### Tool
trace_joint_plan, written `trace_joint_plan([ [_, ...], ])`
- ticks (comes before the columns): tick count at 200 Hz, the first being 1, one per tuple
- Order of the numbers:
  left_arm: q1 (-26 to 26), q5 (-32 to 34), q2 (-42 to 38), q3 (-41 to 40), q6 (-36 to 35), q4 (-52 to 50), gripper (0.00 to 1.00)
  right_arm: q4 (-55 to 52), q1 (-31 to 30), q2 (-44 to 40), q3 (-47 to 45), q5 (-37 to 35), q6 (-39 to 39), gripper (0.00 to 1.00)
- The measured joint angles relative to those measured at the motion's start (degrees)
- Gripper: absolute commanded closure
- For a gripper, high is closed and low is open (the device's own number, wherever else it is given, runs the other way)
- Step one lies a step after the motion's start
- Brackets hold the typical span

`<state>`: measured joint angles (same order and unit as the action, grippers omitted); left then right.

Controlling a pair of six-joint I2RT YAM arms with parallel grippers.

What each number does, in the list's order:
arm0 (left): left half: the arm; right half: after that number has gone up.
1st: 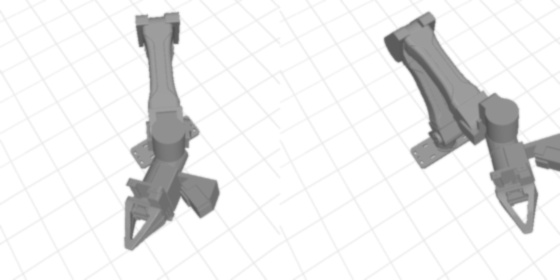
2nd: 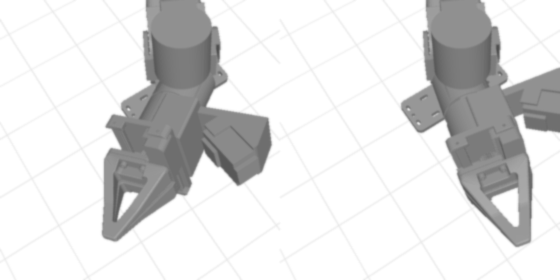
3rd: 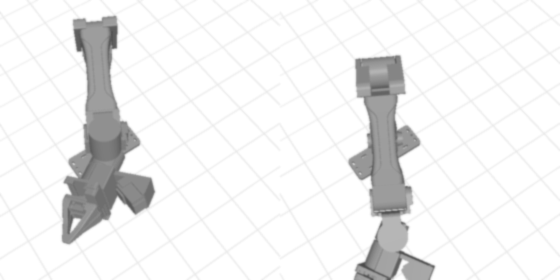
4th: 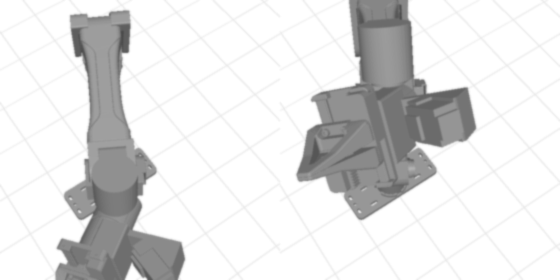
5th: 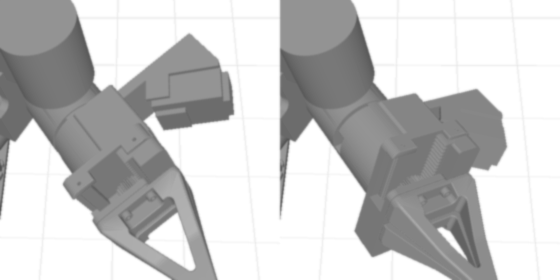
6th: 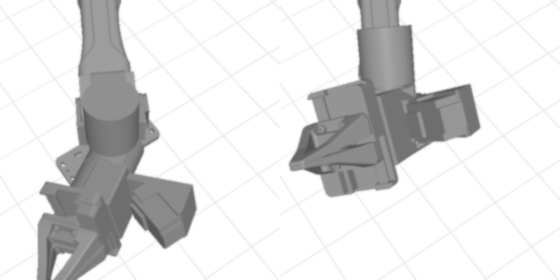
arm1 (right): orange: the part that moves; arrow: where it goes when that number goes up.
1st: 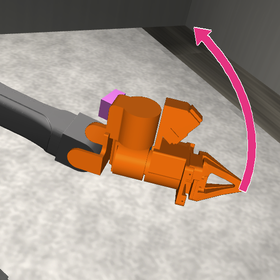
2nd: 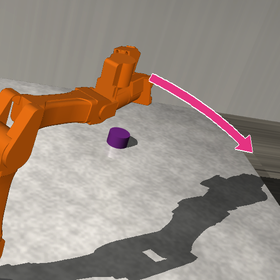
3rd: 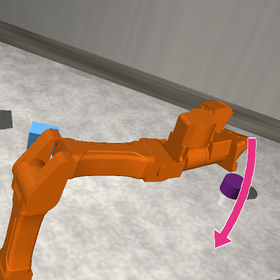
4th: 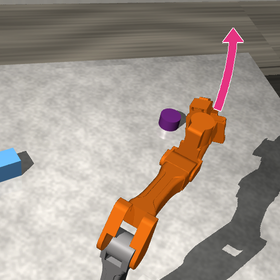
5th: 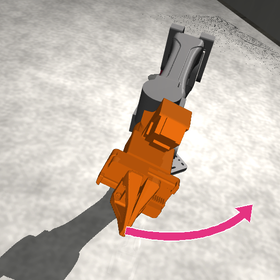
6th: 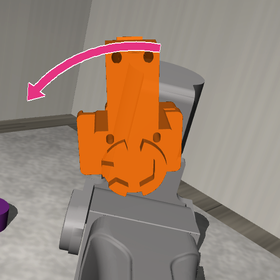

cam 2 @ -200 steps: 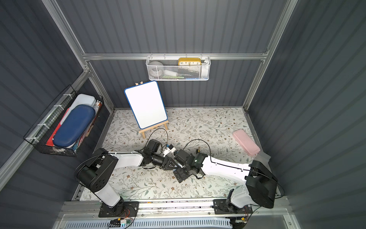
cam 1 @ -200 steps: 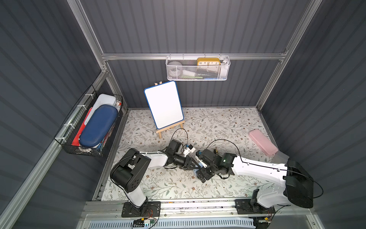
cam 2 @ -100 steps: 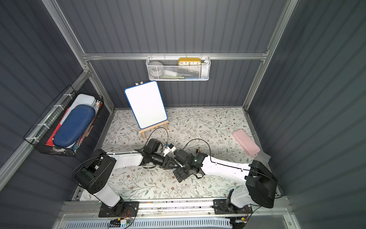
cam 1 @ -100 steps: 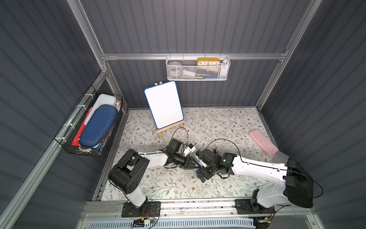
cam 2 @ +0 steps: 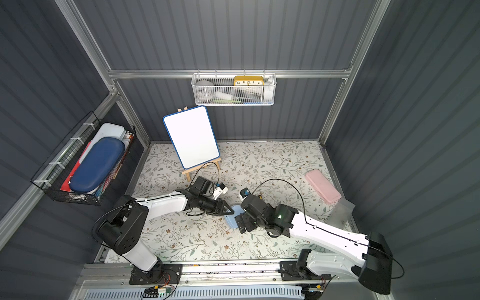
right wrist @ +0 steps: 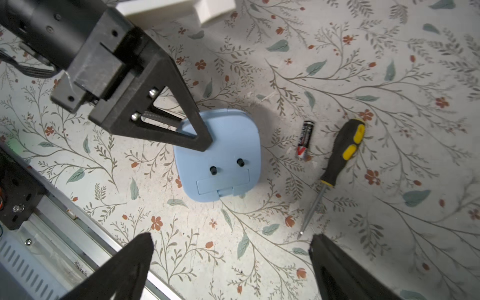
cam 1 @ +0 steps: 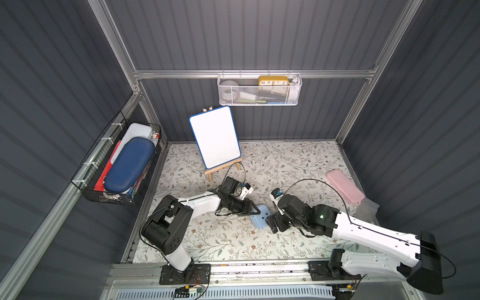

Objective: Remove the battery from the alarm
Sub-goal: Adjust the alarm at the center of the board.

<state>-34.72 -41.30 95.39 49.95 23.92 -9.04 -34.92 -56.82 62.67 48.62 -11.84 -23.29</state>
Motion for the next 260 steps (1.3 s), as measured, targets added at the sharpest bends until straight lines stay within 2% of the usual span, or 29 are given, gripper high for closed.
trace_joint_plan([
  [40,0.22,10.03,-3.23,6.01,-2.82,-7.56,1.00,-2.34,3.39,-0.22,0.92,-4.70,-5.53,0.01],
  [97,-0.76,25.05,-11.61,9.14,-7.56,-11.78,1.00,-3.85,10.71,3.52,6.97,-4.92,-11.43,0.07],
  [157,-13.73,52.04,-10.19,13.22,-9.70,-20.68,1.00,-3.28,12.15,8.52,9.57,-4.46,-12.07,0.07],
  [192,-16.52,67.10,-4.39,14.71,-4.87,-28.15,1.00,-3.32,13.49,7.19,8.76,-4.74,-12.33,0.06],
  [214,-16.72,75.36,0.55,16.57,1.25,-33.94,1.00,-4.09,14.56,3.58,7.15,-5.46,-12.90,0.06],
  [260,-17.75,86.03,8.87,22.01,13.84,-44.09,1.00,-4.61,15.96,-1.20,4.09,-6.05,-13.38,0.06],
])
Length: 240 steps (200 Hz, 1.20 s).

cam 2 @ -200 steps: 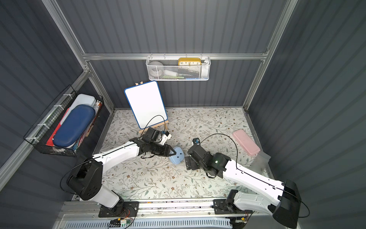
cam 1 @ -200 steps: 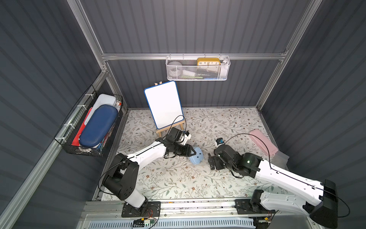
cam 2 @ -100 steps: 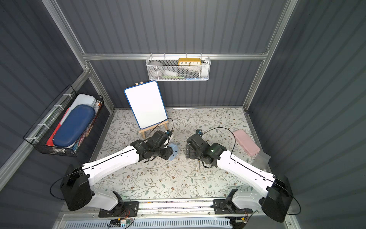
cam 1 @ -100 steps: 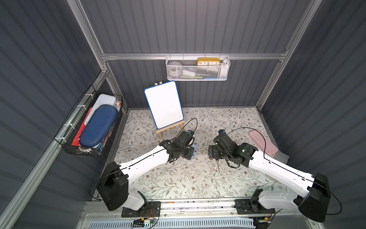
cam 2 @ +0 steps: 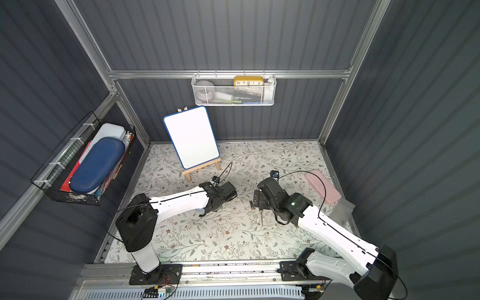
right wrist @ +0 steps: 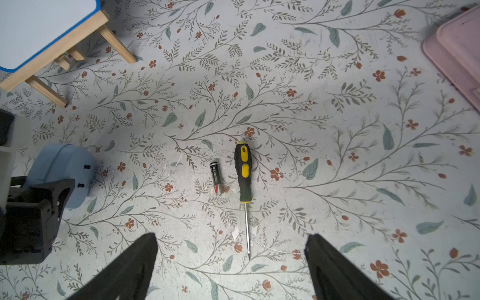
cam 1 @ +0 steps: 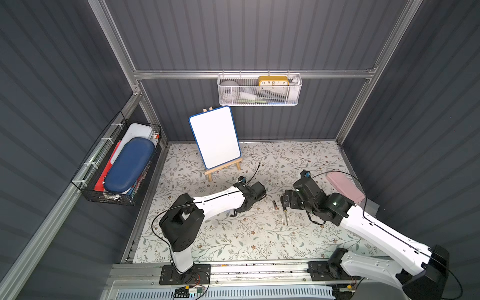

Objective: Remove the battery from the alarm
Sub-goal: Adjust the alarm at the center of the board.

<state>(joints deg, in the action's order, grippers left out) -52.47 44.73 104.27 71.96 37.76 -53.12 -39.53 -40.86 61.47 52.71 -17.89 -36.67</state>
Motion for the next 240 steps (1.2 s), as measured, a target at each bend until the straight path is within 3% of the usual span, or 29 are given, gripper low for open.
trace_joint_plan([
  [41,-1.95,5.31,6.58,3.39,9.64,-7.61,1.00,-0.11,0.02,-0.39,-2.82,0.11,-0.42,0.05],
  [84,-3.26,7.06,10.93,6.75,14.49,-12.07,0.98,0.13,0.07,-1.27,-3.43,0.55,-0.39,0.05],
  [240,-7.72,13.00,21.75,12.00,15.34,-19.71,0.74,0.81,0.66,-3.56,-4.74,2.47,0.79,0.03],
])
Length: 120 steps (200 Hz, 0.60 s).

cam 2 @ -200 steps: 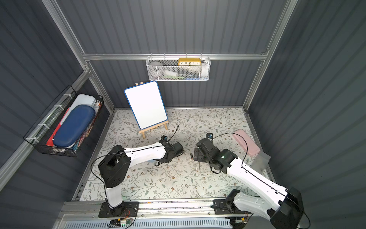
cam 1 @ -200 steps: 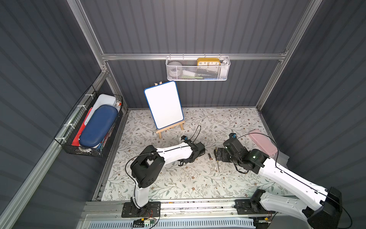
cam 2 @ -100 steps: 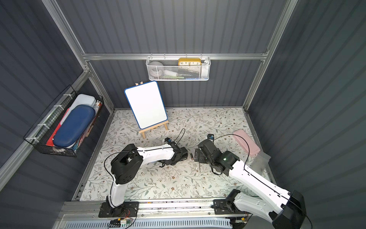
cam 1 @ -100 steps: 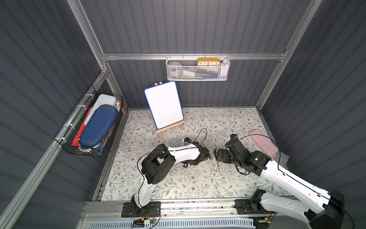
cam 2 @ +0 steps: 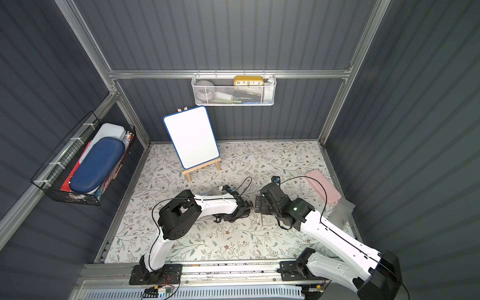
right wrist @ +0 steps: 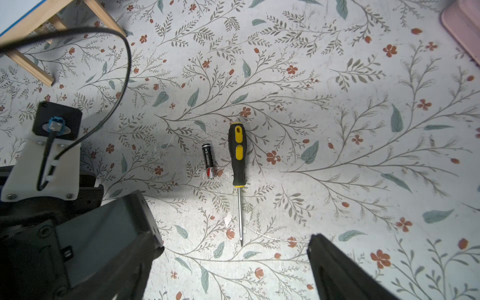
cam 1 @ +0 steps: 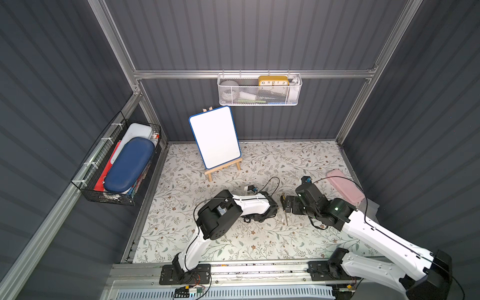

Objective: Remove the battery from the alarm
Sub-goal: Adjust the alarm at the center of the board.

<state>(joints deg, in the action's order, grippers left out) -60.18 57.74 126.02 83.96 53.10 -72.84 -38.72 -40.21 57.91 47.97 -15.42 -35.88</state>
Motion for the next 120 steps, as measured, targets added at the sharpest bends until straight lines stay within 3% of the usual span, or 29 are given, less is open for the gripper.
trace_joint_plan([
  [52,-0.61,0.00,1.05,1.66,-0.52,-0.59,0.56,-0.48,0.04,-3.96,-0.92,0.26,0.07,0.02],
  [120,-2.71,-5.05,3.17,1.81,-1.29,1.75,0.47,-0.72,0.04,-6.34,-2.45,0.96,0.15,0.01],
])
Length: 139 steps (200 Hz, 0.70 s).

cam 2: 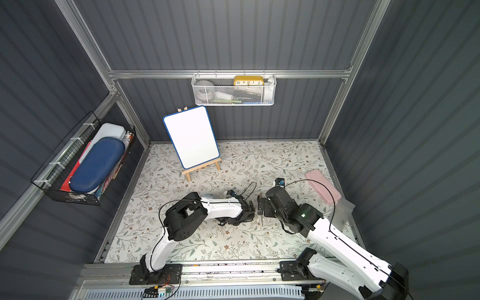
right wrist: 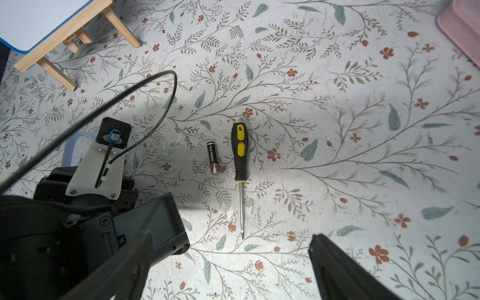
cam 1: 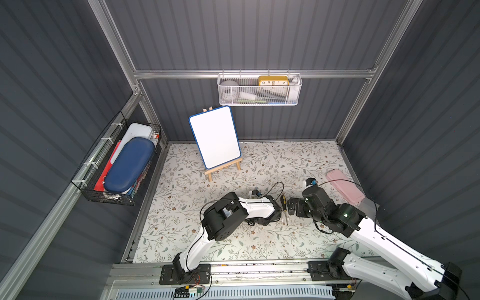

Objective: Remove the battery from the alarm
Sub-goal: Adjust the alarm at the center of the board.

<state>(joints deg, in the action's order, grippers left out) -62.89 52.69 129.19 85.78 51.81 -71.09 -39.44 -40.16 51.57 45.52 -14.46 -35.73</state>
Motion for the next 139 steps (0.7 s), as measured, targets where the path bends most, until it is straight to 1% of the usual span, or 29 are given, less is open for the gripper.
trace_joint_plan([
  [4,-0.02,-0.04,0.00,0.04,0.11,0.02,0.47,0.00,0.00,-0.17,-0.13,0.04,0.00,0.01],
  [20,-0.02,-0.20,0.00,0.31,0.11,-0.35,0.40,-0.09,0.00,-0.63,-0.28,0.11,0.00,0.01],
  [65,-0.90,-0.81,-0.76,0.96,0.46,-0.20,0.36,-0.15,0.00,-1.73,-1.18,0.33,0.00,0.01],
  [80,-1.75,-3.13,-2.93,0.79,0.74,1.92,0.35,-0.26,0.00,-1.88,-1.44,0.35,0.13,0.02],
  [96,-2.49,-5.68,-7.76,-0.39,1.55,4.28,0.34,-0.15,0.00,-0.63,-1.44,0.31,0.68,0.07],
  [112,-2.80,-8.26,-15.52,-2.40,3.34,5.70,0.36,0.46,0.15,2.62,-1.25,0.74,1.11,0.18],
  [118,-2.69,-9.53,-19.37,-3.48,4.50,6.36,0.37,0.70,0.22,4.44,-0.81,1.18,1.55,0.26],
  [130,-1.70,-11.65,-26.32,-5.97,6.56,7.34,0.43,1.92,0.28,9.68,0.81,2.40,2.64,0.57],
  [139,0.24,-13.38,-31.82,-9.14,7.56,8.57,0.50,2.95,0.31,13.79,2.67,4.07,3.30,0.78],
])
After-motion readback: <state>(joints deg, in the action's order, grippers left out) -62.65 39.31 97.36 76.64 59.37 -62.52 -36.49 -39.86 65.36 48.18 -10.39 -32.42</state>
